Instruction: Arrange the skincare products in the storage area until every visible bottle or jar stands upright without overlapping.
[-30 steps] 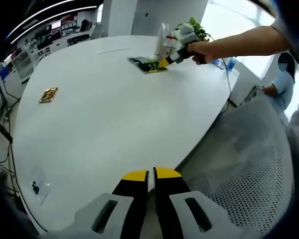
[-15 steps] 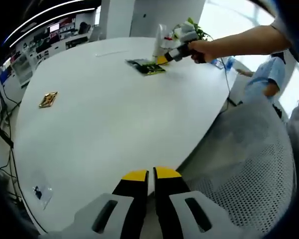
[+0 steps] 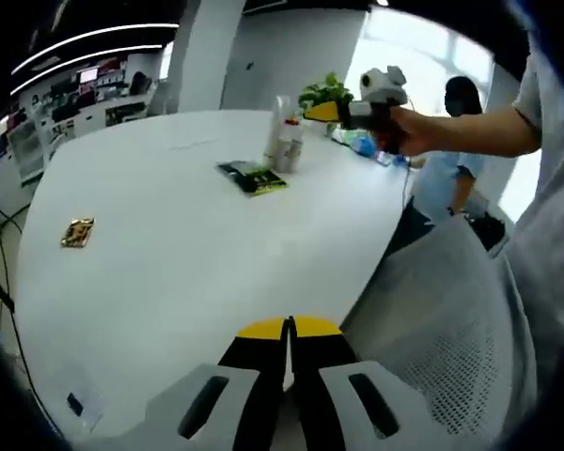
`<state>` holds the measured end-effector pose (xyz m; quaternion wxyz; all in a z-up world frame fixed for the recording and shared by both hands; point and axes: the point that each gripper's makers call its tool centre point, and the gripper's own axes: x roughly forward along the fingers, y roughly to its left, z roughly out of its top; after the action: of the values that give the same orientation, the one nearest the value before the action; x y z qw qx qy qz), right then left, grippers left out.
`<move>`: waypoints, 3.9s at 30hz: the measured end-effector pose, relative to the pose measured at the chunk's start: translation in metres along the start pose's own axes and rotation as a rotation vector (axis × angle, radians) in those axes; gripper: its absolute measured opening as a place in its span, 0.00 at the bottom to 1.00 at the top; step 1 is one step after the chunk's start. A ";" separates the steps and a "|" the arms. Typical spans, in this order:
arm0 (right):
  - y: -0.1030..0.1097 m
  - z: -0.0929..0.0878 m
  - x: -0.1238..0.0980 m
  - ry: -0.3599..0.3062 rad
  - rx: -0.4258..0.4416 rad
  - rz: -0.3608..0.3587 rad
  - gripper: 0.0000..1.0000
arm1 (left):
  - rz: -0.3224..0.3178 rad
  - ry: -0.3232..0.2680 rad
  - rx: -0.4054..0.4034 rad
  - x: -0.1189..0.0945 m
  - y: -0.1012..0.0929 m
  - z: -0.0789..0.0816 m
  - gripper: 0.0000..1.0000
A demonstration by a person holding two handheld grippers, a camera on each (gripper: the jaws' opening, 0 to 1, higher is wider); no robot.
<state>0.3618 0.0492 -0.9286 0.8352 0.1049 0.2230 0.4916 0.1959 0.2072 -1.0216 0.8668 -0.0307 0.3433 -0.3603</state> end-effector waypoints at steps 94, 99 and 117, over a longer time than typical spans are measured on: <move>0.129 -0.123 -0.040 0.203 0.097 0.028 0.07 | 0.140 0.860 0.422 -0.085 0.200 -0.109 0.37; 0.129 -0.122 -0.040 0.197 0.097 0.031 0.07 | 0.138 0.881 0.437 -0.085 0.193 -0.113 0.29; 0.128 -0.116 -0.030 0.189 0.130 0.067 0.07 | 0.170 0.610 0.330 -0.072 0.142 -0.063 0.26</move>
<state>0.1945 0.0813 -0.9717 0.7849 0.1192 0.3285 0.5116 0.2064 0.3712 -1.0714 0.7448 0.2474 0.5247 -0.3299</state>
